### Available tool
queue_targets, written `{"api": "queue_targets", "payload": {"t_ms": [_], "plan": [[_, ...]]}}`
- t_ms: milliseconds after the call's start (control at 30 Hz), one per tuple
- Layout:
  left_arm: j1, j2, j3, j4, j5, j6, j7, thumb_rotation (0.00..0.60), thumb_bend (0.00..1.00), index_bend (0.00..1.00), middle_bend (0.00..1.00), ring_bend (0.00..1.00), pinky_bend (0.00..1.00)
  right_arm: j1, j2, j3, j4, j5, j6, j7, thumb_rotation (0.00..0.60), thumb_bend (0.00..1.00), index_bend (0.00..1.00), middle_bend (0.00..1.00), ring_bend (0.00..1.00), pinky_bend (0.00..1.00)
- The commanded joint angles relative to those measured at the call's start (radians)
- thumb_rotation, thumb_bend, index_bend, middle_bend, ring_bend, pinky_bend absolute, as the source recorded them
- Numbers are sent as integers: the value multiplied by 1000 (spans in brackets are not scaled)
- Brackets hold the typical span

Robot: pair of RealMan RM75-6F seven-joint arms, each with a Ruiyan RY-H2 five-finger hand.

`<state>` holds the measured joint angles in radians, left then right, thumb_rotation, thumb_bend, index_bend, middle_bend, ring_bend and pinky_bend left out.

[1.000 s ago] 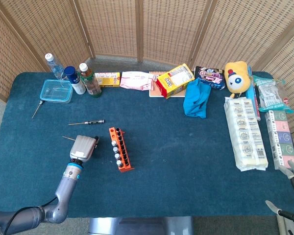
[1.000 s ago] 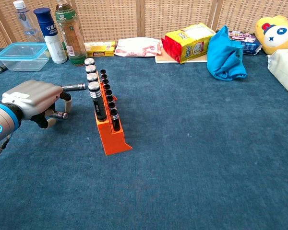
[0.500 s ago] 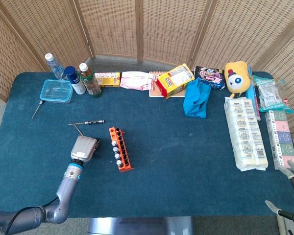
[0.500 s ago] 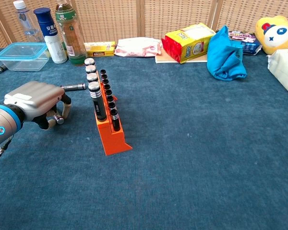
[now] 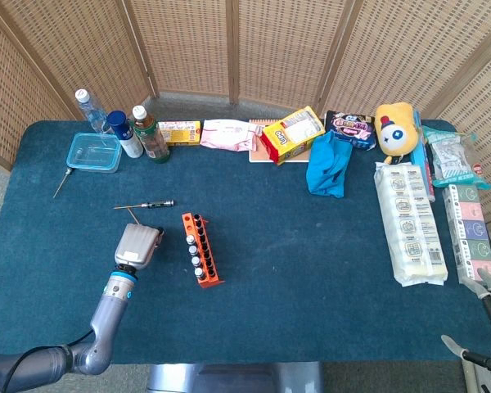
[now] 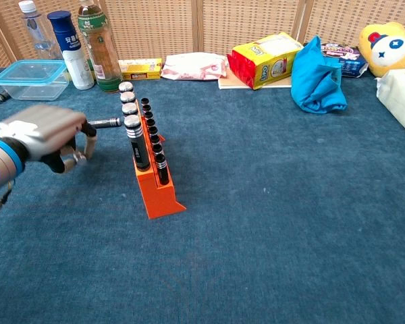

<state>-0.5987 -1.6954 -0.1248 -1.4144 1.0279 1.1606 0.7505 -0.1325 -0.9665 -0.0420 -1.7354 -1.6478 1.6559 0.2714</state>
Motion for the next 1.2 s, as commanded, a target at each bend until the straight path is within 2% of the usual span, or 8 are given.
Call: {"api": "queue_targets", "payload": {"t_ms": [33,167,333,733,933,1200], "plan": [[23,98,-16,-122,45,63,-21,600,402,563,1000,1000,1000,3,-2,-3,-1,-3,-6,-6,600,0,157,58,0,0],[50,211,-25,-239,82,105,-62,600,403,564,1000,1000,1000,6,-6,-8,-6,-12,-14,-21,600,0,157,58,0,0],[73,310,-42,-333,104,130,-112,600,403,565,1000,1000,1000,11,-12,-13,-10,-15,-28,-36,600,0,157,58,0,0],[91,423,-68,-466,106,126,-209,600,401,564,1000,1000,1000,19,-19,-19,-14,-15,-45,-55,600,0,157,58,0,0],[84,540,-136,-616,54,65,-355,600,402,564,1000,1000,1000,19,-20,-22,-15,-20,-43,-58,600,0,157,58,0,0],[54,701,-205,-777,-41,-4,-419,600,403,564,1000,1000,1000,23,-24,-26,-18,-24,-52,-71,600,0,157,58,0,0]]}}
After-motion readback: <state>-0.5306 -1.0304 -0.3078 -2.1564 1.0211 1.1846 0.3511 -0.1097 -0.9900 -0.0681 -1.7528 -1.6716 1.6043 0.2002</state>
